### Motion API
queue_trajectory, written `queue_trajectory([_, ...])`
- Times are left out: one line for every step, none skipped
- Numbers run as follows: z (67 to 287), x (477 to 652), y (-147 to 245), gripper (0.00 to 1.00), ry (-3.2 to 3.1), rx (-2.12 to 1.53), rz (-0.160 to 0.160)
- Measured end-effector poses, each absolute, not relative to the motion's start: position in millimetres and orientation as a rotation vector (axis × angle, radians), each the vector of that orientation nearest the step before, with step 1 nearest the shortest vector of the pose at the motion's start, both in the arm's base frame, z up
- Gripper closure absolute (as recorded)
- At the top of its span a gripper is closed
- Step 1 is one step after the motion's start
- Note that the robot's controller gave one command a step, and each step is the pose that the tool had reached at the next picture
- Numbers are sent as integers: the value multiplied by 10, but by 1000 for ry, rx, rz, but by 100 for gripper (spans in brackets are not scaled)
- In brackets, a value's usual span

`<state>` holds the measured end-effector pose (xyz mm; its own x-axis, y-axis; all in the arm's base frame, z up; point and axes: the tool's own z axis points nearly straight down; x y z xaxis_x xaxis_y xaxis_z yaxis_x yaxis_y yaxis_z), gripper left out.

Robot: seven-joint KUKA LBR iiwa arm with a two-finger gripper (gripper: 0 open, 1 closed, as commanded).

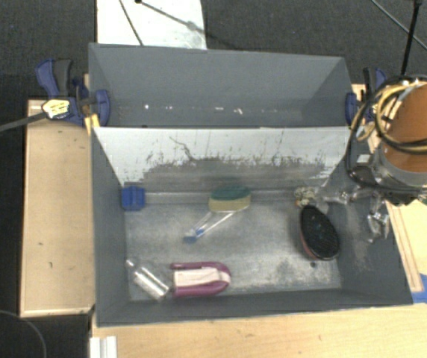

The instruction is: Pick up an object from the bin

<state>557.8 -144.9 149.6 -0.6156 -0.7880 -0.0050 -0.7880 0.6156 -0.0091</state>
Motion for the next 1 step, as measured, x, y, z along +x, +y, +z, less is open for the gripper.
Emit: queue_trajectory([846, 5732, -1404, 0, 2940, -1103, 8])
